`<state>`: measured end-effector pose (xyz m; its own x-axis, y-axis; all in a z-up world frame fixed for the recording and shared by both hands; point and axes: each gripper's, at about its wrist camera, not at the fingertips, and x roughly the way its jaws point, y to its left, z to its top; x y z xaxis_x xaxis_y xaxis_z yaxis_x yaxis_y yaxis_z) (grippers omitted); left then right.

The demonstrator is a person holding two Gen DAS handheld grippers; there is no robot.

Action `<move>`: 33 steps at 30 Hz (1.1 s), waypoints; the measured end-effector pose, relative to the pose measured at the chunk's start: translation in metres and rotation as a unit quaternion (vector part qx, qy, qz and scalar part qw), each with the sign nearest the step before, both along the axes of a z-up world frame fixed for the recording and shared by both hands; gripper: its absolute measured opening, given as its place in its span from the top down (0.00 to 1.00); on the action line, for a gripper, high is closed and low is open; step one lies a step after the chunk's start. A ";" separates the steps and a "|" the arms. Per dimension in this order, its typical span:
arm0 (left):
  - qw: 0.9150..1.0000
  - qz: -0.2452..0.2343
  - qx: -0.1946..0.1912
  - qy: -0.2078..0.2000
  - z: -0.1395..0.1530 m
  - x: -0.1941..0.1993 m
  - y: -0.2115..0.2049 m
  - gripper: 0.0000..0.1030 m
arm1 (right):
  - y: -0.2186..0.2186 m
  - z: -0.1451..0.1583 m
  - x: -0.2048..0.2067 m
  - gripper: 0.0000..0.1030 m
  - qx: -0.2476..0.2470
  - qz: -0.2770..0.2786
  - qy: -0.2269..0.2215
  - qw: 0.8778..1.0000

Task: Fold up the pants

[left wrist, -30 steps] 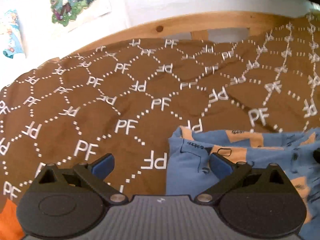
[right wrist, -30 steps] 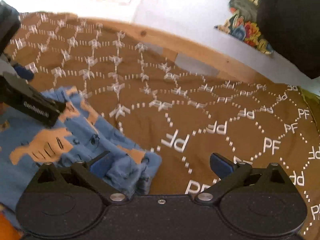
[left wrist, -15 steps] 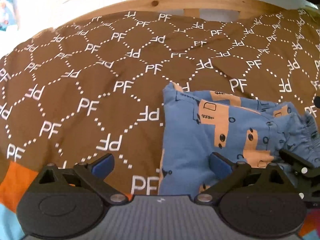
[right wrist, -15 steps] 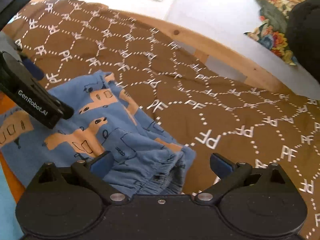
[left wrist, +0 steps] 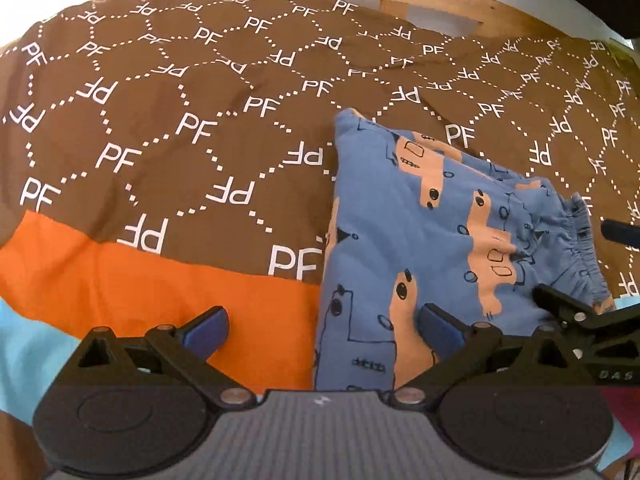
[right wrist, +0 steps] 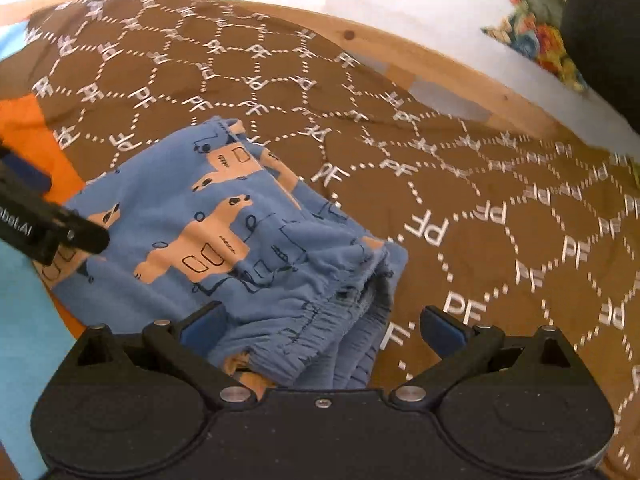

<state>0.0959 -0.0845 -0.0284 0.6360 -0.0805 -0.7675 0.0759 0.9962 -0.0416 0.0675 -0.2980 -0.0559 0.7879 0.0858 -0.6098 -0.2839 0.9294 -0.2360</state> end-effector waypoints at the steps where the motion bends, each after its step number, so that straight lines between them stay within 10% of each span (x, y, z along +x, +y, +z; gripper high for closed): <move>1: 1.000 0.000 -0.002 -0.001 0.000 -0.001 0.001 0.00 | -0.001 0.002 -0.002 0.01 0.004 -0.005 0.002 1.000; 12: 1.000 0.001 -0.009 -0.003 -0.001 -0.004 0.003 0.00 | -0.009 0.009 -0.019 0.01 0.017 -0.030 0.041 0.999; 16: 1.000 0.002 -0.020 0.003 0.001 -0.006 0.007 0.00 | -0.019 0.028 -0.018 0.01 0.047 -0.031 -0.008 0.998; 20: 1.000 0.003 -0.010 -0.001 -0.002 -0.007 0.003 0.00 | -0.024 0.037 0.013 0.01 0.062 -0.030 -0.056 0.996; 26: 1.000 0.001 -0.007 -0.004 -0.003 -0.007 0.004 0.00 | -0.029 0.000 0.070 0.01 0.014 -0.043 -0.001 0.999; 33: 1.000 0.001 -0.004 -0.006 -0.004 -0.008 0.003 0.00 | -0.048 0.011 0.058 0.01 0.095 -0.059 -0.007 0.994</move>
